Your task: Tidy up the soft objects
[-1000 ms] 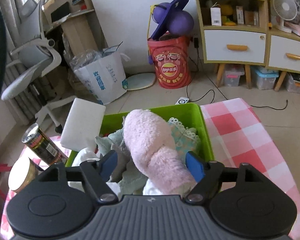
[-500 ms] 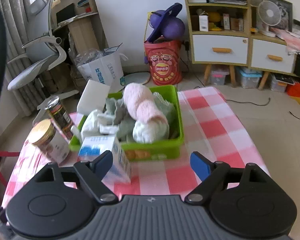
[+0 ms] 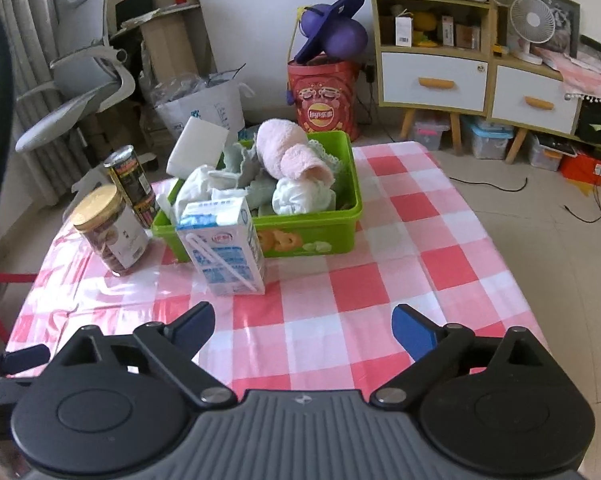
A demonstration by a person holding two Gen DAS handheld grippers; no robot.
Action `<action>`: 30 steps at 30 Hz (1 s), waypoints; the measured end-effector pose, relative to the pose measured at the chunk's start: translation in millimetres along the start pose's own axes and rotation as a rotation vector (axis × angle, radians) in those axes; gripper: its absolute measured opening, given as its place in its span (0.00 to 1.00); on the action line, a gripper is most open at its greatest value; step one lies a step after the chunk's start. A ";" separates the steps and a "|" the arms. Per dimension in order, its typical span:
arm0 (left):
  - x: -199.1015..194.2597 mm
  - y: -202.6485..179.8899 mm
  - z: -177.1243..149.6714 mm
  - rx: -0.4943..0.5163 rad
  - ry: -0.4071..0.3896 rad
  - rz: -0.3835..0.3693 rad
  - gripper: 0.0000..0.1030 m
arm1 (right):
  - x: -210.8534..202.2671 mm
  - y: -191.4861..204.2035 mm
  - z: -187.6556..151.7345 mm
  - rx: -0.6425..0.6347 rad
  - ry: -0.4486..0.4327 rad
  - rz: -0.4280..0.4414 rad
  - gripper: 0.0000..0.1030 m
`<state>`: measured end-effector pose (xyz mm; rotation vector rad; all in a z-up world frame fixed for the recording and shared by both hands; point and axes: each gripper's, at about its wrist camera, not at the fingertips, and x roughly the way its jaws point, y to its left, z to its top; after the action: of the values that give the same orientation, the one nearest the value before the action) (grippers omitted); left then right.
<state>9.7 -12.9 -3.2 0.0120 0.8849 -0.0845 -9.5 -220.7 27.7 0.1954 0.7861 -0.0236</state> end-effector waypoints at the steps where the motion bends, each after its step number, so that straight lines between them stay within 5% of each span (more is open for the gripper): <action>1: 0.3 -0.9 -0.1 -0.001 0.003 0.002 0.95 | 1.6 -0.3 -1.5 -0.004 0.009 -0.010 0.70; 30: 1.2 -15.5 -3.5 0.024 0.028 0.014 0.95 | 7.4 0.5 -10.3 -0.027 0.050 -0.041 0.70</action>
<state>6.5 -28.3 -6.0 0.0416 0.9113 -0.0822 -11.5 -217.9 15.5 0.1546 0.8403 -0.0471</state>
